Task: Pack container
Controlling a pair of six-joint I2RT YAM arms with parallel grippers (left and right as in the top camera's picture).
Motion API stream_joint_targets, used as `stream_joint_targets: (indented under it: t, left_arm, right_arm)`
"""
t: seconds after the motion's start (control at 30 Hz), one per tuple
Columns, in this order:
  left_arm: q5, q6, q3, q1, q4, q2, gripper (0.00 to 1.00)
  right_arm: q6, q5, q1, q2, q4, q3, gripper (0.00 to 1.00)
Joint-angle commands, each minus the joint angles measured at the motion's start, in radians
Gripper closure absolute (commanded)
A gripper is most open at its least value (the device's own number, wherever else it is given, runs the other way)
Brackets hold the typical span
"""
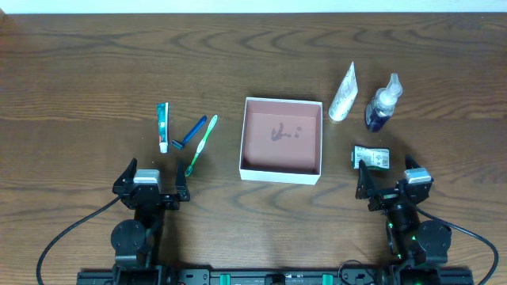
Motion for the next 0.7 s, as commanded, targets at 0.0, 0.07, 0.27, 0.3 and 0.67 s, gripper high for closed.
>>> stream_joint_targets:
  t: [0.0,0.07,0.27,0.3,0.67]
  left_arm:
    - [0.007,0.02,-0.014,0.006,-0.037,-0.005,0.02]
    - [0.007,0.02,-0.014,0.006,-0.037,-0.005,0.02]
    - [0.007,0.02,-0.014,0.006,-0.038,-0.005,0.02]
    - [0.007,0.02,-0.014,0.006,-0.038,-0.005,0.02]
    - [0.007,0.02,-0.014,0.006,-0.038,-0.005,0.02]
  right_arm:
    - [-0.016,-0.004,0.01,-0.011,-0.003,-0.004,0.01]
    - [-0.015,-0.004,0.01,-0.011,-0.003,-0.004,0.01]
    - [0.011,-0.023,0.01,-0.011,0.001,-0.004,0.01]
    - [0.016,-0.023,0.01,-0.011,0.01,-0.004,0.01]
    - [0.041,-0.216,0.01,0.03,0.102,0.098,0.01]
